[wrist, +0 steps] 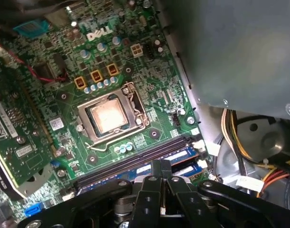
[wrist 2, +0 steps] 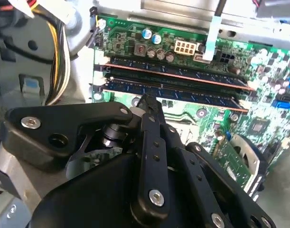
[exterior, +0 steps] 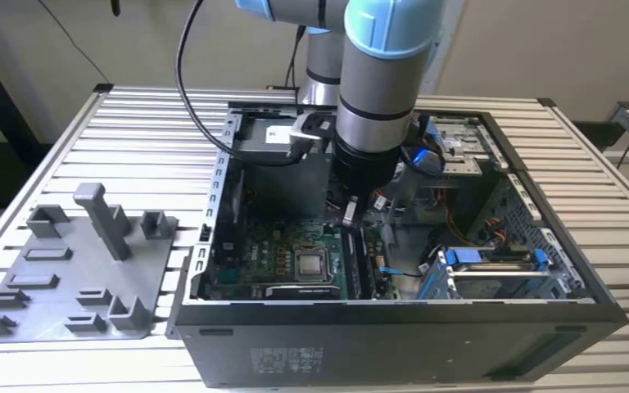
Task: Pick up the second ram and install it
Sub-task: 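Press down the second ram until it locks into place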
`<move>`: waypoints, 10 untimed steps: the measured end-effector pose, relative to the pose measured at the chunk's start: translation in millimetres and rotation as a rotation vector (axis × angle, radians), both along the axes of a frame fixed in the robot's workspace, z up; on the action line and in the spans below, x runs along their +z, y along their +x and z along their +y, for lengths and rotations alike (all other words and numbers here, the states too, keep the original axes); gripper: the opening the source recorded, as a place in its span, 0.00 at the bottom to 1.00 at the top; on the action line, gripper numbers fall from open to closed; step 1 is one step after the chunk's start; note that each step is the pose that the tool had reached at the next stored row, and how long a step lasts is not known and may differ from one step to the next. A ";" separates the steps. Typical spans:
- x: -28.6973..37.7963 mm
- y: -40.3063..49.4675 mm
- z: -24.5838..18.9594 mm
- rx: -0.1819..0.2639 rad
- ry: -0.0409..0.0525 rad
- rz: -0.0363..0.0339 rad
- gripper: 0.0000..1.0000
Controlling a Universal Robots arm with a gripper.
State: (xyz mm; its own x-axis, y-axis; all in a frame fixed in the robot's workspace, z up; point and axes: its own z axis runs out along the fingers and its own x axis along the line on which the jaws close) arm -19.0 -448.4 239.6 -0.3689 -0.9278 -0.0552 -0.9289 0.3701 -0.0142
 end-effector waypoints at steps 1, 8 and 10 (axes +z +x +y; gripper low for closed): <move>0.0 0.0 0.0 0.018 0.0000 0.0000 0.11; -0.7 0.0 0.0 0.143 0.0000 0.0000 0.11; -0.8 0.0 0.0 0.178 0.0000 0.0000 0.11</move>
State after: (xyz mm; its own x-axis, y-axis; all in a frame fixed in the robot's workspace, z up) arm -19.0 -448.4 238.8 -0.1986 -0.9785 -0.0552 -0.9798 0.1997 -0.0142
